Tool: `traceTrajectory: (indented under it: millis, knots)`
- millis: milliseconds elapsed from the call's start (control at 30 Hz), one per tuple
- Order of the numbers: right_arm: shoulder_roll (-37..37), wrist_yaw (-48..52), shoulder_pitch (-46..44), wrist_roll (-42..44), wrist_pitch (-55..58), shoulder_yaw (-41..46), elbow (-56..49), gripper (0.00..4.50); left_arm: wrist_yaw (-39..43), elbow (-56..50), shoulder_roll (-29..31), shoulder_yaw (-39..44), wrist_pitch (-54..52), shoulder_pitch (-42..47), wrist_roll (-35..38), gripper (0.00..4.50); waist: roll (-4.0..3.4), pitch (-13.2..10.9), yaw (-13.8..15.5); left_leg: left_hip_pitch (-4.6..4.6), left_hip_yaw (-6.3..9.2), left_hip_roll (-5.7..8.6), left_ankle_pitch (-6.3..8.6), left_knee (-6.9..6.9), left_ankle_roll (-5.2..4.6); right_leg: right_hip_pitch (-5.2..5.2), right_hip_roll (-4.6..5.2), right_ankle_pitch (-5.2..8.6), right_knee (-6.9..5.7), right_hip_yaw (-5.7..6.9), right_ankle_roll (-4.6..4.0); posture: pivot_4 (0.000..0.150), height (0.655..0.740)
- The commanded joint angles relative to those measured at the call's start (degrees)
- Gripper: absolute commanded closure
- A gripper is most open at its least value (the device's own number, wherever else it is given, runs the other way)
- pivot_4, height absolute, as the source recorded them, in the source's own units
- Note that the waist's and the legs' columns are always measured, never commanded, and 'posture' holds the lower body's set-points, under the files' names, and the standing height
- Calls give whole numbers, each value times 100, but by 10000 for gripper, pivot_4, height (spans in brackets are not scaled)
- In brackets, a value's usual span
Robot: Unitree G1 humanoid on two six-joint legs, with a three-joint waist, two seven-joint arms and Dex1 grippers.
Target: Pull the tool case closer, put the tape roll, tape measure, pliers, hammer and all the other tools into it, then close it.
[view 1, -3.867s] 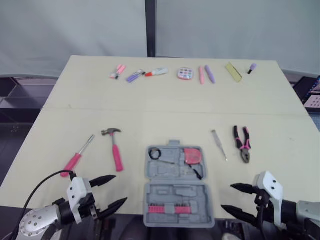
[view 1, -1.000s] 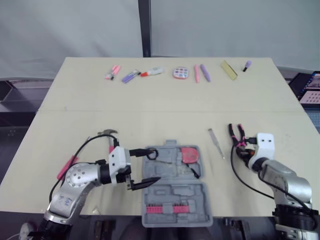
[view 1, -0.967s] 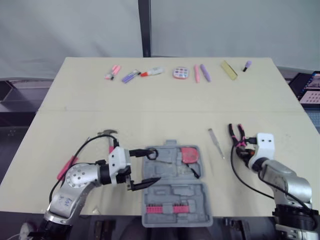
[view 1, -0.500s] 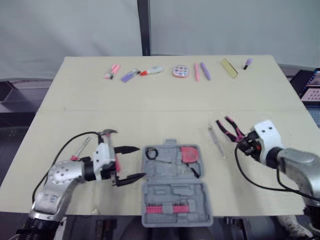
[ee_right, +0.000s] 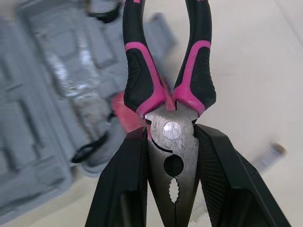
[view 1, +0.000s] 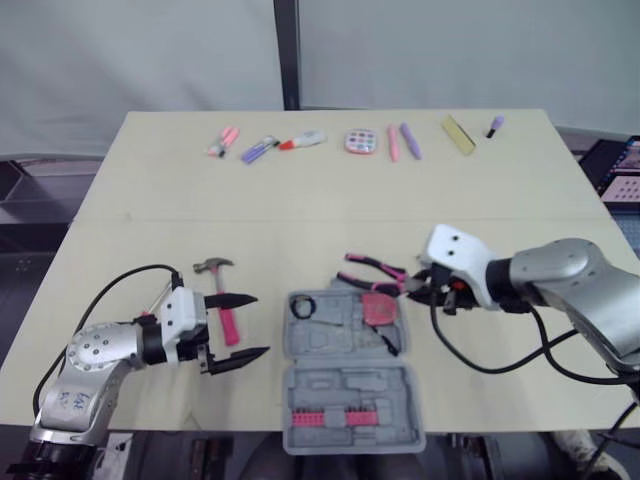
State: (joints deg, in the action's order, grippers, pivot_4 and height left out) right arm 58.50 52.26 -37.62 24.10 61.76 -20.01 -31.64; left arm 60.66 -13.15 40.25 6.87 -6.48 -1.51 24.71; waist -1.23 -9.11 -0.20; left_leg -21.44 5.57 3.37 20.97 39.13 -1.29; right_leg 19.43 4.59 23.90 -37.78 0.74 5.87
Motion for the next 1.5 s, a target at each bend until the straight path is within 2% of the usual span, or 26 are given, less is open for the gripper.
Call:
traceTrajectory:
  millis: [33,200,567,900,1500]
  knots:
    - [-69,324,-420,84,245,-370,-351,35342,-97,-431,87,250,-128,-286,169,0,7,-4,-4,0,1,1,0,1,0,2,2,0,-4,0,0,1500,7134]
    - [-342,422,-985,-221,482,-1280,-194,35342,-191,-720,99,385,-352,-622,259,0,15,-5,-2,-1,5,2,0,5,0,3,6,0,-2,0,0,1500,7134]
    - [-961,518,-1525,-742,296,-2238,455,35342,-237,-666,32,704,-258,-1211,259,0,15,-5,-21,0,6,1,0,2,1,13,7,0,-7,7,0,1500,7134]
    - [-1242,730,-1485,-1052,-22,-2455,756,35342,-183,-398,-10,735,123,-1407,179,0,15,-5,-25,0,6,3,0,4,2,16,10,0,-8,11,0,1500,7134]
    - [-1545,884,-1238,-1419,-288,-2555,1087,35342,-21,-688,68,530,320,-1497,134,0,15,-5,-144,1,12,2,0,1,4,18,9,0,-16,16,0,1500,7134]
